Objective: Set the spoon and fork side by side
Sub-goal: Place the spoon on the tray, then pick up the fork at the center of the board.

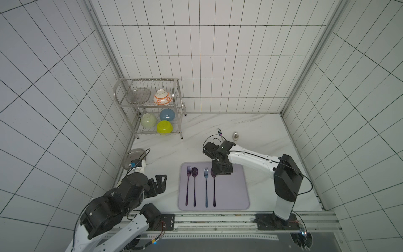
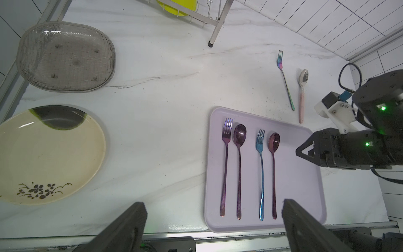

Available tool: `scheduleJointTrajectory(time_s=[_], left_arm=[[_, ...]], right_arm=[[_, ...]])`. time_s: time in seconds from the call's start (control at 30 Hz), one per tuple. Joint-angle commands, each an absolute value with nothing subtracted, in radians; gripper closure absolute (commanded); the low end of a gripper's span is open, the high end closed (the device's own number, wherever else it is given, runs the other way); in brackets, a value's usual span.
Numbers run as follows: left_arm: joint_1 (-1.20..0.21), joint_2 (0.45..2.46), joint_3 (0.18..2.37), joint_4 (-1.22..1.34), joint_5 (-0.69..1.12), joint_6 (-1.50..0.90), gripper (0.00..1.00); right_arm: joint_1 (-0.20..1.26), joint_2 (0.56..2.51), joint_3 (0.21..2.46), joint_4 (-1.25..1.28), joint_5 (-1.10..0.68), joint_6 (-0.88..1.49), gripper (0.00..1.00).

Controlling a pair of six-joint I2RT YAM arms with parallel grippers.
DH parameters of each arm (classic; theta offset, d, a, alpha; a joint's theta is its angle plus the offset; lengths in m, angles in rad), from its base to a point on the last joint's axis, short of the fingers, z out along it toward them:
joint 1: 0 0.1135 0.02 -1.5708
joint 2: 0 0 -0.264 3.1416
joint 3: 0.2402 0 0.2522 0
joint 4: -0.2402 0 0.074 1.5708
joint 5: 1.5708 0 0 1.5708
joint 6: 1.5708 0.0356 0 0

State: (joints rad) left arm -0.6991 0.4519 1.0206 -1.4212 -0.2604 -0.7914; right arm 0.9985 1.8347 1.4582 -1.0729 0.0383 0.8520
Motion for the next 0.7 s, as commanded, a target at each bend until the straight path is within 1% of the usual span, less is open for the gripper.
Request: scheduleJointTrajectory(time_s=[0.0,0.17,0.33,0.47,0.67], left_arm=[[-0.696,0.486,1.004,-1.363,-0.221,-0.771,0.02],[-0.697,0.539,0.99,-1.308,-0.19,-0.769,0.02],[-0.698,0.614,0.98,-1.266,-0.177,-0.766,0.01],[-0.697,0.676,0.995,-1.232,-0.186,-0.77,0.02],[-0.699,0.758,1.052,-1.2,-0.216,-0.786,0.02]], right_arm=[[0.917,1.774,1.455,-1.059,0.048,0.676,0.5],[0.764,1.781,1.505,-1.043,0.054,0.444,0.44],[0.635,1.887,1.629,-1.002,0.017,0.276,0.43],[0.59,2.028,1.773,-0.997,0.025,0.193,0.43],[0.58,2.236,1.969,-0.996,0.03,0.121,0.45]])
